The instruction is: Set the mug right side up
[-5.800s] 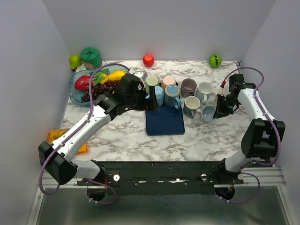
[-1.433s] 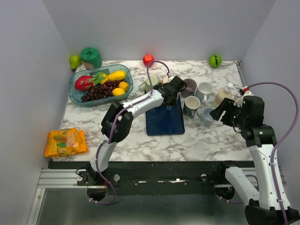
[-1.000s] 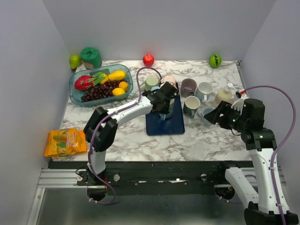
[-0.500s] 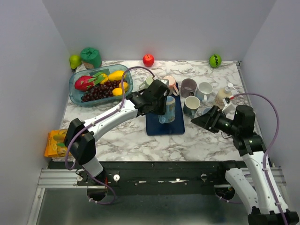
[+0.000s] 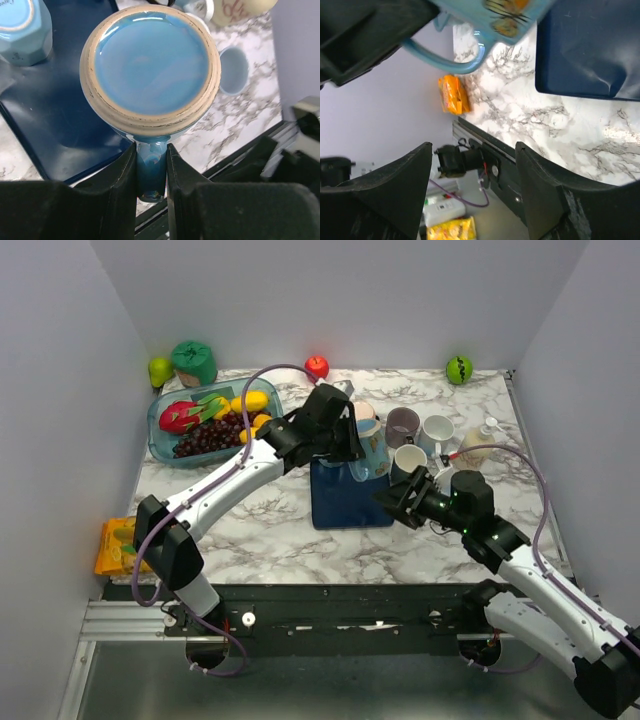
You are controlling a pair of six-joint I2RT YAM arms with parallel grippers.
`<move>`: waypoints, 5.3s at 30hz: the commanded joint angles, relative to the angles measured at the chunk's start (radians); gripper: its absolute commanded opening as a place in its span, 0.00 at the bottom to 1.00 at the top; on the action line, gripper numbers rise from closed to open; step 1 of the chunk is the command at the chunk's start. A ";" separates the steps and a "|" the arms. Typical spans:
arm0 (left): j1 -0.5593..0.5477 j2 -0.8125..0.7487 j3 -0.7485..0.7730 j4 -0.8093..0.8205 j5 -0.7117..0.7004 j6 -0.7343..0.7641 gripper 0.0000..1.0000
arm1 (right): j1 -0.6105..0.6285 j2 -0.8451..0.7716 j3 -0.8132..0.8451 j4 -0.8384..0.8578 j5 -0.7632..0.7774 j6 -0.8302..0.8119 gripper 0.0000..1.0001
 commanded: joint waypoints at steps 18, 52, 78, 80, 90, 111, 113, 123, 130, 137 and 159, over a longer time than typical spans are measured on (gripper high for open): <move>0.080 -0.121 -0.020 0.359 0.265 -0.375 0.00 | 0.050 0.044 -0.046 0.384 0.322 0.334 0.75; 0.051 -0.252 -0.302 0.751 0.397 -0.500 0.00 | 0.050 0.050 -0.003 0.475 0.425 0.293 0.01; 0.071 -0.235 -0.339 0.610 0.420 -0.225 0.93 | 0.050 -0.182 0.495 -0.468 1.035 -0.251 0.01; 0.075 -0.230 -0.326 0.535 0.398 -0.182 0.95 | 0.050 -0.160 0.540 -0.591 1.146 -0.287 0.01; 0.083 -0.224 -0.260 0.271 0.099 0.114 0.99 | -0.015 -0.038 0.597 -0.867 1.360 -0.363 0.01; 0.120 -0.198 -0.297 0.218 -0.090 0.264 0.99 | -0.457 0.245 0.238 -0.294 0.991 -0.636 0.01; 0.129 -0.186 -0.305 0.215 -0.099 0.274 0.99 | -0.473 0.274 0.210 -0.246 0.967 -0.658 0.01; 0.157 -0.144 -0.334 0.254 -0.103 0.300 0.99 | -0.502 0.392 0.198 -0.097 0.902 -0.749 0.01; 0.163 -0.091 -0.322 0.287 -0.143 0.330 0.99 | -0.500 0.432 0.207 -0.106 0.858 -0.746 0.18; 0.164 -0.057 -0.333 0.326 -0.221 0.413 0.99 | -0.500 0.378 0.212 -0.172 0.839 -0.736 0.36; 0.266 0.190 -0.233 0.456 0.010 0.623 0.99 | -0.502 0.153 0.328 -0.473 0.591 -0.614 0.59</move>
